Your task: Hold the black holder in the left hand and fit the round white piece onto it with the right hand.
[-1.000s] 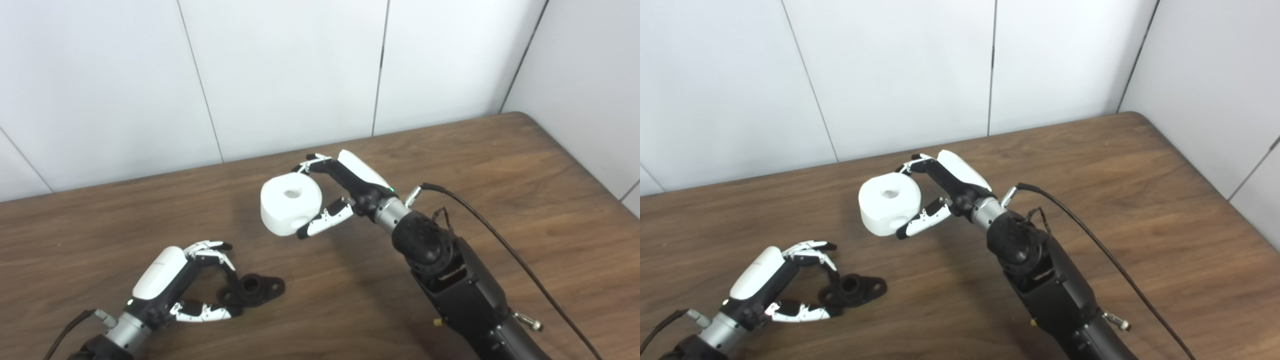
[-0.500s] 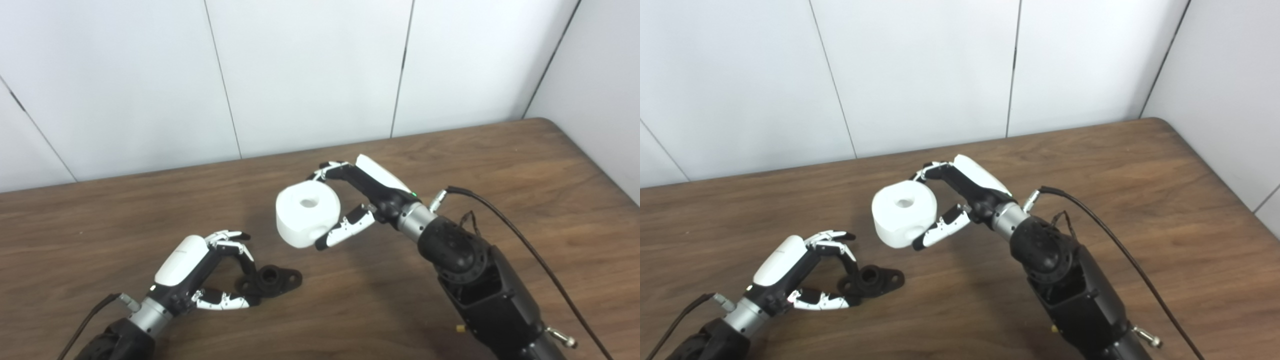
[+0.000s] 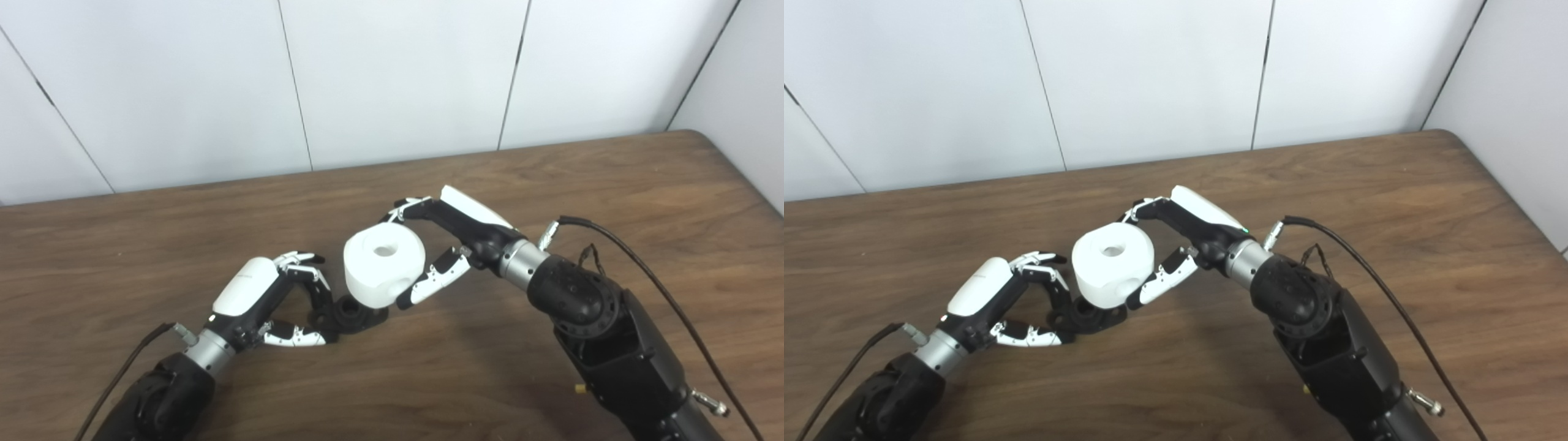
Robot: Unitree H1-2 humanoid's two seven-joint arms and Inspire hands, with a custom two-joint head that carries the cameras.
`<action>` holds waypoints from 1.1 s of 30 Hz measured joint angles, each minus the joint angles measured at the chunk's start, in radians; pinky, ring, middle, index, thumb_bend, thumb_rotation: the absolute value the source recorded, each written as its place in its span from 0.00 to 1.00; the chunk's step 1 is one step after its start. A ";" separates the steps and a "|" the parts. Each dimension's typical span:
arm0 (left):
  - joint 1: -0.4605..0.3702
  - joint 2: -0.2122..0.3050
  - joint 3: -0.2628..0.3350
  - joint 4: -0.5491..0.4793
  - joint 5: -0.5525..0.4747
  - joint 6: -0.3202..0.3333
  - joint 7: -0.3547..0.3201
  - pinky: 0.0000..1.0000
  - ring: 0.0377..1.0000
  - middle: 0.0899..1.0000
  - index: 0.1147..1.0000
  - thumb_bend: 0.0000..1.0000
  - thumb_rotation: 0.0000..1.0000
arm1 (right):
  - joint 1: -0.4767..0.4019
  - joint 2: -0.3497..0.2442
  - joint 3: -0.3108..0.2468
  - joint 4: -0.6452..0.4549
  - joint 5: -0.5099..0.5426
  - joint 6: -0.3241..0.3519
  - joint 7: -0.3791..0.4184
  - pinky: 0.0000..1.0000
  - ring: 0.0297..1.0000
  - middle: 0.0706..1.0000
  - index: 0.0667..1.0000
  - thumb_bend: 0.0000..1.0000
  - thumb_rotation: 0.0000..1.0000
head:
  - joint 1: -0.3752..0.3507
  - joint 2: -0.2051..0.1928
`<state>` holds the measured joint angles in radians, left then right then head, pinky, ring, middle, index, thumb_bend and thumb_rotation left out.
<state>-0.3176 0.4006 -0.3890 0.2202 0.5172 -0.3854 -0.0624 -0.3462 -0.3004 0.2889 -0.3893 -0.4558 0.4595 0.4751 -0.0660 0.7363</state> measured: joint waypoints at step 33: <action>0.004 -0.017 0.002 0.008 0.011 -0.015 0.010 0.93 0.85 0.63 0.42 0.52 0.05 | -0.003 0.054 0.025 0.121 0.000 -0.079 -0.052 1.00 0.93 0.78 0.45 0.52 0.15 | 0.048 -0.031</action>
<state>-0.3136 0.3837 -0.3875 0.2279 0.5286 -0.4006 -0.0525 -0.3492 -0.2464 0.3139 -0.2681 -0.4557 0.3804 0.4233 -0.0184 0.7056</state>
